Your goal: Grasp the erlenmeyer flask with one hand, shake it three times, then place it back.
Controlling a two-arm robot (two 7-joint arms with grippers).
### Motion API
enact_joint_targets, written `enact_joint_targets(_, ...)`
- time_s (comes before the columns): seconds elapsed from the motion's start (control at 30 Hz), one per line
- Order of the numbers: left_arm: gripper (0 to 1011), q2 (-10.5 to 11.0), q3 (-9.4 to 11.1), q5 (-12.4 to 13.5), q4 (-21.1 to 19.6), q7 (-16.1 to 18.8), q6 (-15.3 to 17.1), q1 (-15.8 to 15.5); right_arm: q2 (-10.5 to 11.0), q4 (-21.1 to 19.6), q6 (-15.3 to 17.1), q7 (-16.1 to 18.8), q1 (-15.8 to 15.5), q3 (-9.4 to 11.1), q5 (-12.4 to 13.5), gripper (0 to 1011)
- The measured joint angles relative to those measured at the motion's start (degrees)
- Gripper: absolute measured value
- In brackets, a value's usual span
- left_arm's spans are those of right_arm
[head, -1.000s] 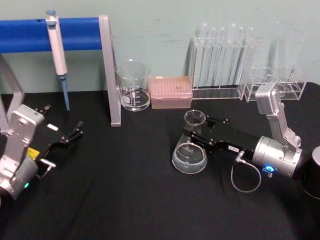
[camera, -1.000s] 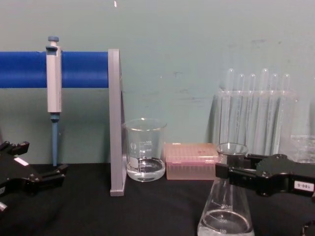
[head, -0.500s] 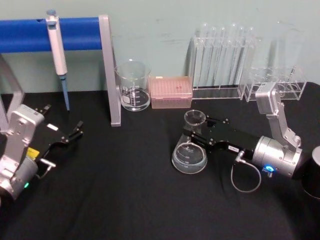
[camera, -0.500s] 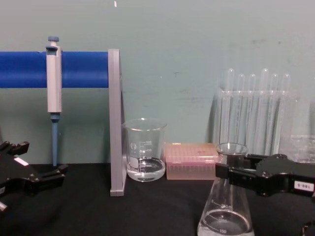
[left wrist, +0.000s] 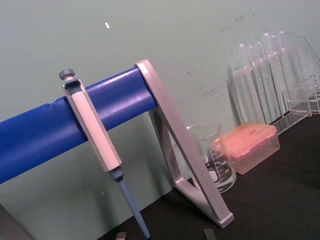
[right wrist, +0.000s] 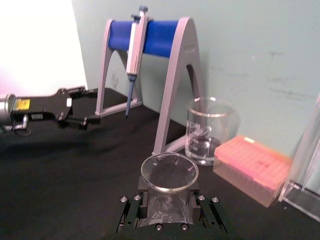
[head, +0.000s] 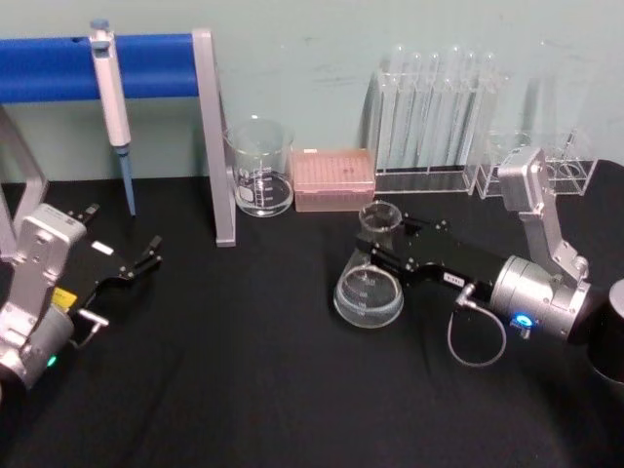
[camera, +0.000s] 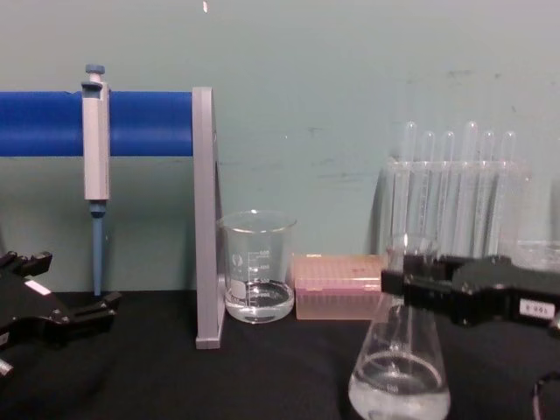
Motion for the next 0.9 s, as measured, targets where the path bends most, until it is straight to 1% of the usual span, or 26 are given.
enact_joint_targets(0.23,1001,0.00,0.00,0.00,0.00,0.00,0.00,0.00,0.39,-5.72,1.68,-4.57,-1.99,1.43,-0.42,453)
enact_joint_targets(0.33,1001,0.00,0.00,0.00,0.00,0.00,0.00,0.00,0.41,-9.35,2.81,-8.12,-3.43,2.53,-1.16,453)
enact_joint_targets(0.37,1001,0.00,0.00,0.00,0.00,0.00,0.00,0.00,0.41,-9.35,2.81,-8.12,-3.43,2.53,-1.16,453)
enact_joint_targets(0.47,1001,0.00,0.00,0.00,0.00,0.00,0.00,0.00,-0.02,-12.75,3.94,-12.24,-5.13,3.64,-2.42,453)
enact_joint_targets(0.57,1001,0.00,0.00,0.00,0.00,0.00,0.00,0.00,-0.52,-14.60,4.56,-14.82,-6.17,4.36,-3.45,453)
enact_joint_targets(0.6,1001,0.00,0.00,0.00,0.00,0.00,0.00,0.00,-0.91,-15.68,4.90,-16.45,-6.86,4.77,-4.25,453)
enact_joint_targets(0.7,1001,0.00,0.00,0.00,0.00,0.00,0.00,0.00,-1.58,-16.84,5.39,-18.26,-7.76,5.33,-5.15,453)
enact_joint_targets(0.9,1001,0.00,0.00,0.00,0.00,0.00,0.00,0.00,-2.57,-17.75,5.85,-19.27,-8.56,6.00,-6.16,453)
